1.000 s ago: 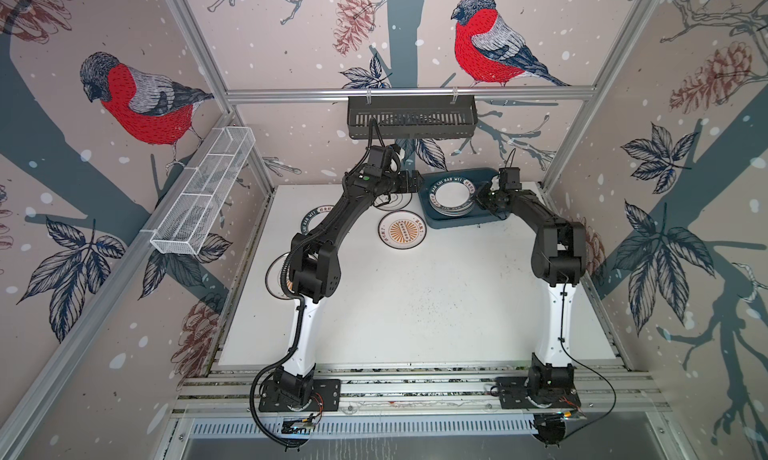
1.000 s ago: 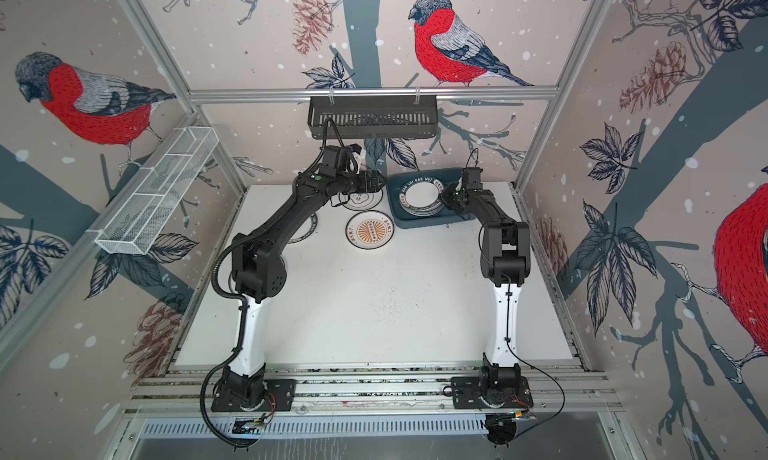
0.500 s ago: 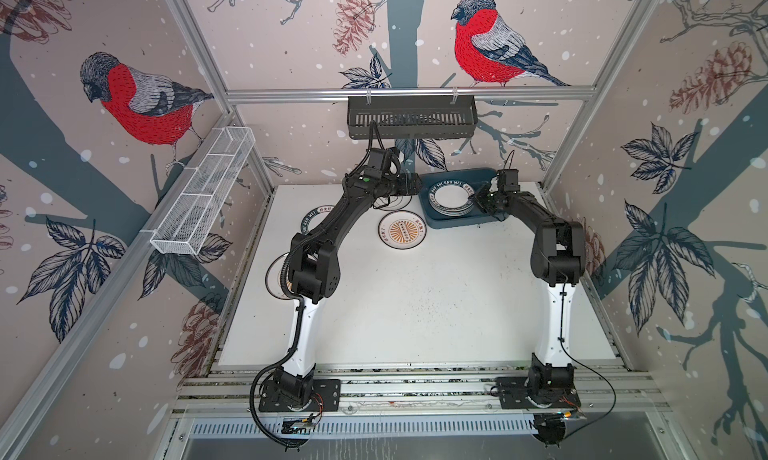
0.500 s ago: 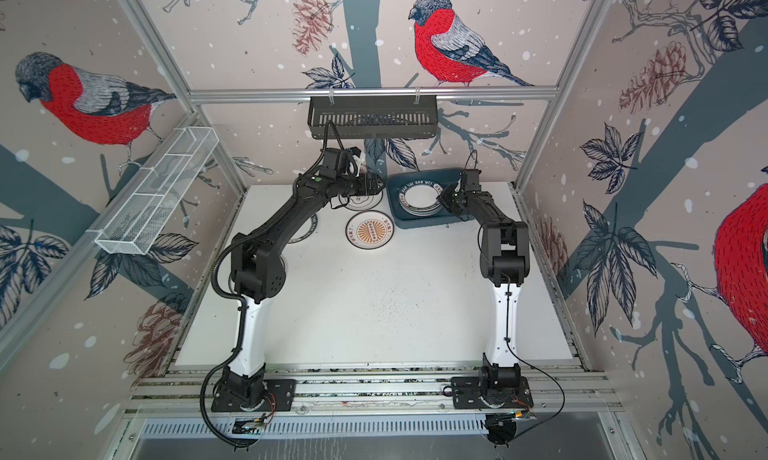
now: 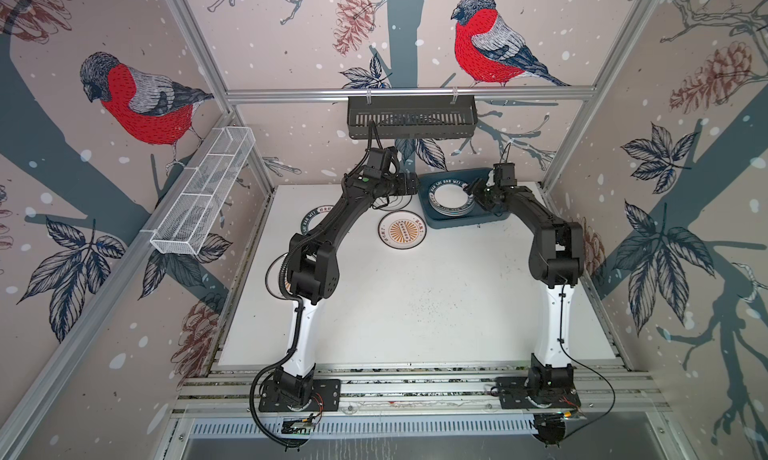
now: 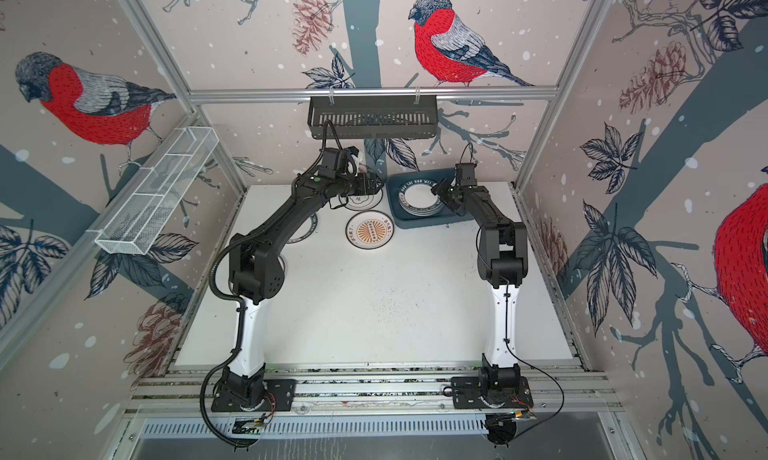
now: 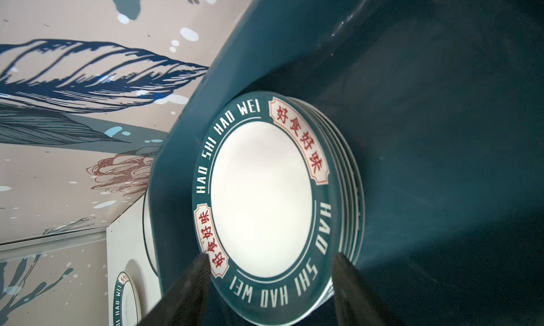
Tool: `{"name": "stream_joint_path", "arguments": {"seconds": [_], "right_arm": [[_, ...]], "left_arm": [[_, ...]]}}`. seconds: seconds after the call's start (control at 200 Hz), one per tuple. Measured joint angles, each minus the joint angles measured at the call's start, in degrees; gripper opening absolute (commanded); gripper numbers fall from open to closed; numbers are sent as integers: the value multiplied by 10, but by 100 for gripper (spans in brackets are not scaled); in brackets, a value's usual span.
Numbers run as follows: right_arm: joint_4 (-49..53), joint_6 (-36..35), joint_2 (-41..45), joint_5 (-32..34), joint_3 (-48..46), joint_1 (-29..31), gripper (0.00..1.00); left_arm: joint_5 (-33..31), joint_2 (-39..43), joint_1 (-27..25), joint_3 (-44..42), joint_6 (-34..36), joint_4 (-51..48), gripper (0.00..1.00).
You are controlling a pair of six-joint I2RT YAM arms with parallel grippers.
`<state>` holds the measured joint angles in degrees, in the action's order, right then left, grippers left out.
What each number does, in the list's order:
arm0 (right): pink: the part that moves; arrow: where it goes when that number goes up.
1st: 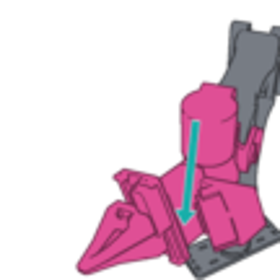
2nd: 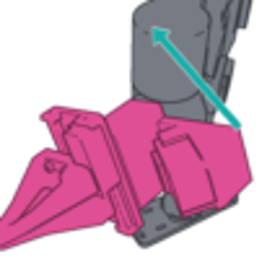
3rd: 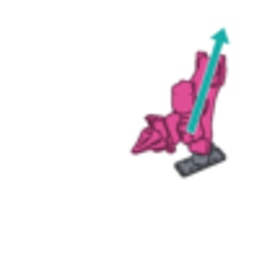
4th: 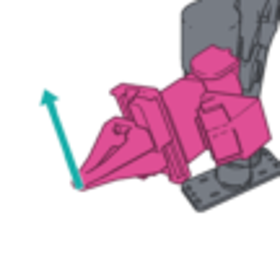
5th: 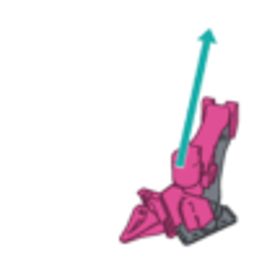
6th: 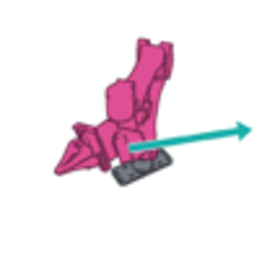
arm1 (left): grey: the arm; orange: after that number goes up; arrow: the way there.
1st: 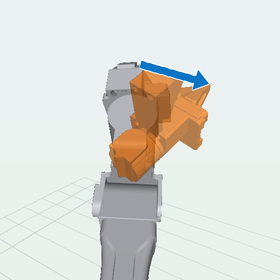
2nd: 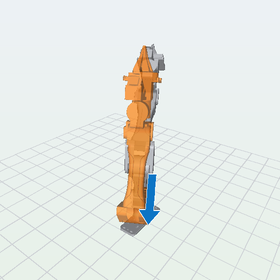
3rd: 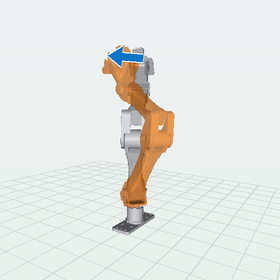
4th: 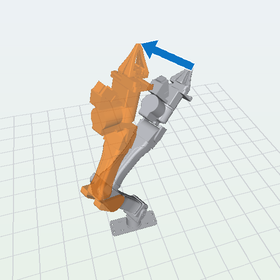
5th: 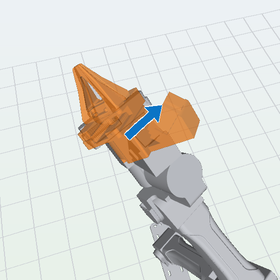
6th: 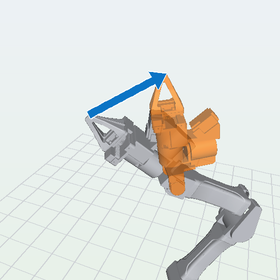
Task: Place the plates into the plastic bin on the countertop
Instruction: 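Lower the plate onto the stack in the bin and open the right gripper, then withdraw the right gripper from the bin while the left gripper moves to the sunburst plate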
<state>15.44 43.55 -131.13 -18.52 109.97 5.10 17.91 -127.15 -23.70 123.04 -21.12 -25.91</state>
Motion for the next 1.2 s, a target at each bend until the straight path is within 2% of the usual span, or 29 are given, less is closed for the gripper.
{"name": "stream_joint_path", "arguments": {"seconds": [0.4, 0.45, 0.49, 0.8, 1.016, 1.201], "right_arm": [[10, -30, 34, 22, 0, 22, 89], [11, -30, 36, 23, 0, 25, 92], [13, -32, 36, 25, 2, 28, 100], [35, -49, 52, 44, 17, 70, 100], [60, -61, 79, 77, 5, 104, 100], [65, -62, 135, 116, -61, 141, 100]], "left_arm": [[-18, 72, 0, -120, -15, 31, 96], [-22, 84, 0, -139, -17, 36, 96], [-27, 93, 2, -153, -23, 40, 96], [-5, 181, 40, -306, -71, 96, 96], [61, 231, 92, -435, -120, 169, 96], [131, 219, 127, -468, -145, 213, 96]]}}
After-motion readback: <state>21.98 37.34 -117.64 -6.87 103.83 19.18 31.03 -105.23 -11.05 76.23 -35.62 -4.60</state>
